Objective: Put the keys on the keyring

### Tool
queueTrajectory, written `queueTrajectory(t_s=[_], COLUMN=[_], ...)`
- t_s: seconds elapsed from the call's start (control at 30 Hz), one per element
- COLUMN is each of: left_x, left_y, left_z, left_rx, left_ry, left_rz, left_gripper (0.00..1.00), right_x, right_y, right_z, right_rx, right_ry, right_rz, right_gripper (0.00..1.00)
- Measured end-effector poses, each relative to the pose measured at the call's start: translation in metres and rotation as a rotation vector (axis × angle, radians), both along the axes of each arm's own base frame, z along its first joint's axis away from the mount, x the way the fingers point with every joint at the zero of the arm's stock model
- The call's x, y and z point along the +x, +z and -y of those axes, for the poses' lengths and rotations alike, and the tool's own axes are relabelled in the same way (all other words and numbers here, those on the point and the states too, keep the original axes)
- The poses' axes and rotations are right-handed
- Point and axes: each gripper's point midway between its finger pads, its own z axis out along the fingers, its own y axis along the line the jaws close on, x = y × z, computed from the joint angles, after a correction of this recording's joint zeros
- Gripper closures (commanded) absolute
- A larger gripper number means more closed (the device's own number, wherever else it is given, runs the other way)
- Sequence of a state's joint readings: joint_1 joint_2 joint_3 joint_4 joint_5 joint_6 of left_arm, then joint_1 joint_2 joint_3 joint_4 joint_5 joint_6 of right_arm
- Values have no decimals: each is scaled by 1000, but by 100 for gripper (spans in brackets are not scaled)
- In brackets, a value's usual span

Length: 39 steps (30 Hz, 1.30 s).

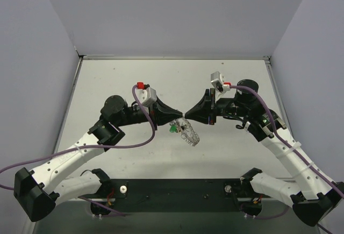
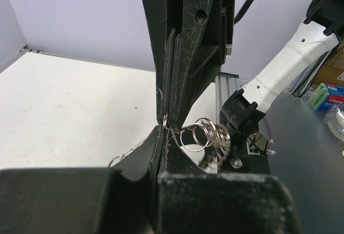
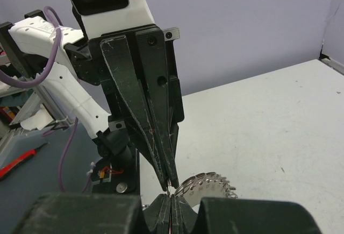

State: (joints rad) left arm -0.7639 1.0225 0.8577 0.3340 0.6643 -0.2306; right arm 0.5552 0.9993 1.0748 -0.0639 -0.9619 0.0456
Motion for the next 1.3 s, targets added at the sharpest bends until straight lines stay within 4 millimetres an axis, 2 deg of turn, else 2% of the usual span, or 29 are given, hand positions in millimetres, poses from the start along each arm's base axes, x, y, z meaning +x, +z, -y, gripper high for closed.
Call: queueTrajectory(t_s=[0.37,0.4,0.47,0.5,0.57,0.6,0.7,0.9,1.07,1.17,1.3], left_x=[2,2,3,2,3,3,5,11,23,35,59], left_y=[1,1,1,2,3,5,12,21,19,12,-13], left_z=[-1,-1,0,0,-1,-2,-5,-14,-22,-24,-24], left_rx=[-8,-9,-10,-12,-15,-22,-46,-79,-82,-65,9], left_ry=[5,4,4,3,1,1,8,33,70,109,200], left_rz=[5,6,6,6,9,9,27,42,32,4,-84], left_gripper=[98,95,82,61,53,45,37,33,32,26,25], right_x=[0,0,1,1,1,3,6,7,6,8,17], right_y=[1,1,1,1,0,-1,-10,-21,-29,-34,-42], right_z=[1,1,2,2,3,4,5,6,8,13,29], right_rx=[1,0,-1,-1,-3,-8,-28,-51,-75,-100,-137], right_ry=[2,1,-3,-4,-5,-17,-35,-30,-23,-62,-185], right_rz=[14,20,29,34,37,39,31,44,53,46,54], right_gripper=[100,100,100,100,100,100,100,100,100,100,100])
